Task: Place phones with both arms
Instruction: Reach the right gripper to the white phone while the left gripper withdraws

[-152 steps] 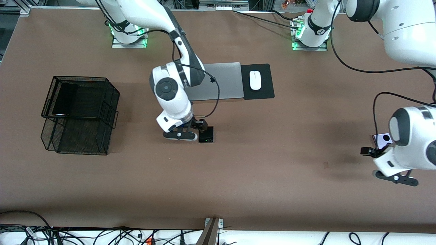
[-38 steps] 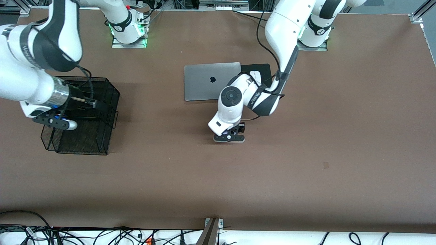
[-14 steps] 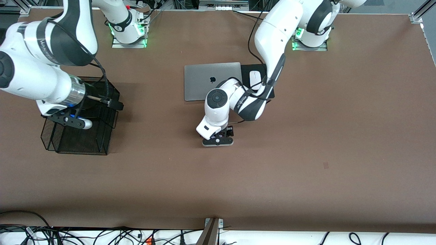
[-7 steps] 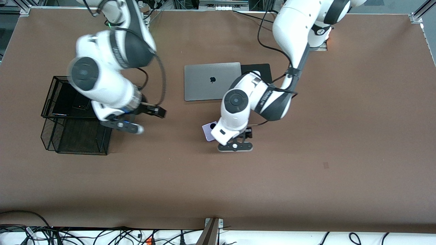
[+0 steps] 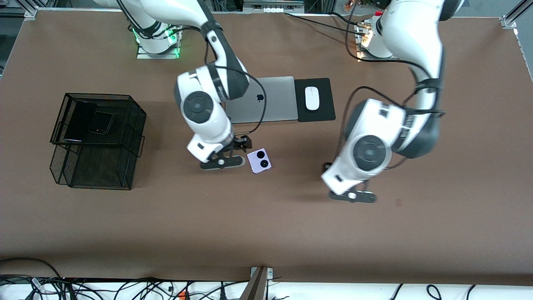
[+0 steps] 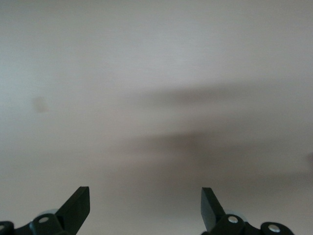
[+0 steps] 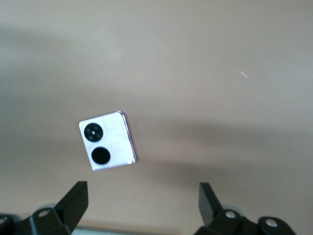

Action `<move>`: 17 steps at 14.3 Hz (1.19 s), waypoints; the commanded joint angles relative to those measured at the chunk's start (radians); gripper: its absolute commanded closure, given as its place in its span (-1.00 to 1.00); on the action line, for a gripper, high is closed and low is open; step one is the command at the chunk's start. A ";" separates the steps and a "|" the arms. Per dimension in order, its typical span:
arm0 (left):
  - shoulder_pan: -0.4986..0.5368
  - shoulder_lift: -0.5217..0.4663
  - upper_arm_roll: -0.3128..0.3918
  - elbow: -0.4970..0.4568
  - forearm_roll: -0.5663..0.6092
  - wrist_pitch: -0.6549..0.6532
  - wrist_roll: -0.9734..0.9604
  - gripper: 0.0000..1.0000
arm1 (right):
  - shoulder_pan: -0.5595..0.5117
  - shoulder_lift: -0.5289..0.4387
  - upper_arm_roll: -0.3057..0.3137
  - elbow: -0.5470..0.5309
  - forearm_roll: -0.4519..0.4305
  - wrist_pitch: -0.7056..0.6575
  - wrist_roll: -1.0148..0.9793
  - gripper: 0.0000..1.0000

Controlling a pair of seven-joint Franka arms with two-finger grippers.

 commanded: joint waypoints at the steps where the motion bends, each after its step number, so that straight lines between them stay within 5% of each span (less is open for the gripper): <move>1: 0.079 -0.098 -0.014 -0.111 0.022 -0.003 0.143 -1.00 | -0.013 0.084 0.041 0.031 0.009 0.111 -0.097 -1.00; 4: 0.150 -0.138 -0.015 -0.146 0.084 -0.004 0.228 -1.00 | -0.021 0.144 0.079 0.028 0.018 0.223 -0.169 -1.00; 9: 0.320 -0.186 -0.029 -0.149 0.068 0.013 0.394 -1.00 | -0.004 0.152 0.114 0.016 0.019 0.225 -0.145 -1.00; 17: 0.361 -0.359 -0.034 -0.273 -0.014 0.027 0.377 -1.00 | -0.004 0.202 0.124 0.022 0.018 0.284 -0.090 -1.00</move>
